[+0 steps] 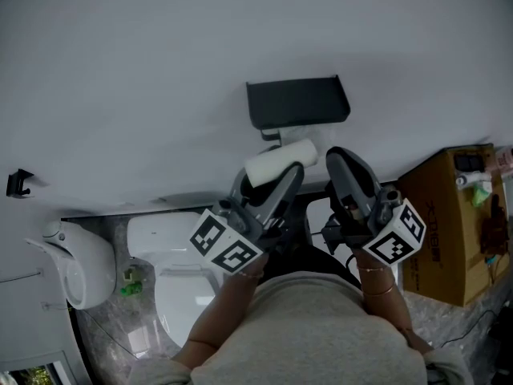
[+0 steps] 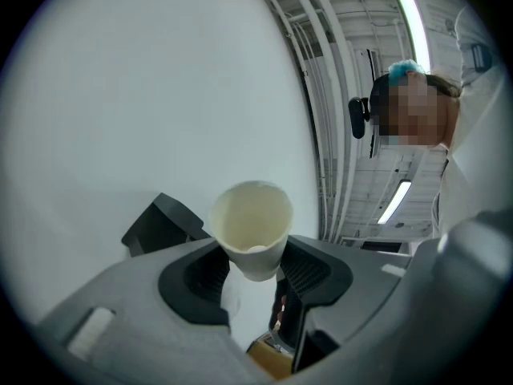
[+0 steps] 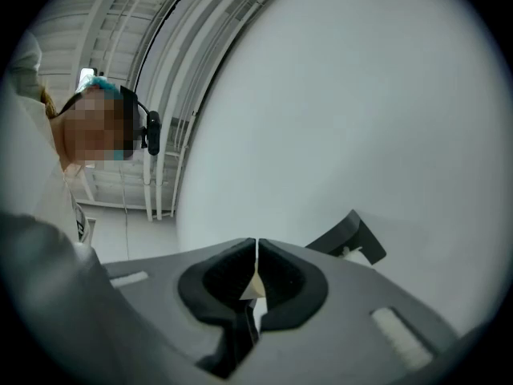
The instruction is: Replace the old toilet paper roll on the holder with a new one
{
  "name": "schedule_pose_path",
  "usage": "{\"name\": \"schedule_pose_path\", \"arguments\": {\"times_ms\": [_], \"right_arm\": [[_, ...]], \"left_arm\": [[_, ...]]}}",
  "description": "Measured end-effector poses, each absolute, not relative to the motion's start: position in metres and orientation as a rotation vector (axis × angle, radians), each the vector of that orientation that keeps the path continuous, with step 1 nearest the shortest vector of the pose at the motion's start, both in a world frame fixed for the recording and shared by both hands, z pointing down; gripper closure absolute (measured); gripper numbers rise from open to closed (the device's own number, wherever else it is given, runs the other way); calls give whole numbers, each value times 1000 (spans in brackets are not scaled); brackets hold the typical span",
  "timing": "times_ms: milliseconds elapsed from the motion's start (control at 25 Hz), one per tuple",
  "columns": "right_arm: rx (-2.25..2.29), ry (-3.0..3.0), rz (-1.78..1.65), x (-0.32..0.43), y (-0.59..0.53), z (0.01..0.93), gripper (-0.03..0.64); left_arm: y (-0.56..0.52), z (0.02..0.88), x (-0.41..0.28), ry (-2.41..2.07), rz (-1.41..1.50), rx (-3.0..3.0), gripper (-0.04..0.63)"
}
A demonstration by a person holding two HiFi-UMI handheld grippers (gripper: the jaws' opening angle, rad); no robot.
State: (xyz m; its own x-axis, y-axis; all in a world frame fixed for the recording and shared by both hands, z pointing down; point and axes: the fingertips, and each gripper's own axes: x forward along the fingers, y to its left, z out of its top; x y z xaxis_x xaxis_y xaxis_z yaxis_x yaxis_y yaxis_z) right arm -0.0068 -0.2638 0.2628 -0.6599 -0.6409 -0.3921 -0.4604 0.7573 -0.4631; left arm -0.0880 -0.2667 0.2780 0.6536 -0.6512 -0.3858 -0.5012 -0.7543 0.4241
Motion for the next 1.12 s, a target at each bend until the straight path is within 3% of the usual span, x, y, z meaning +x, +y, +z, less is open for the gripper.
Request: {"name": "schedule_pose_path", "arguments": {"times_ms": [1120], "right_arm": [[-807, 2583, -396, -33, -266, 274, 614]], "left_arm": [[-273, 282, -99, -1003, -759, 2577, 385]]}}
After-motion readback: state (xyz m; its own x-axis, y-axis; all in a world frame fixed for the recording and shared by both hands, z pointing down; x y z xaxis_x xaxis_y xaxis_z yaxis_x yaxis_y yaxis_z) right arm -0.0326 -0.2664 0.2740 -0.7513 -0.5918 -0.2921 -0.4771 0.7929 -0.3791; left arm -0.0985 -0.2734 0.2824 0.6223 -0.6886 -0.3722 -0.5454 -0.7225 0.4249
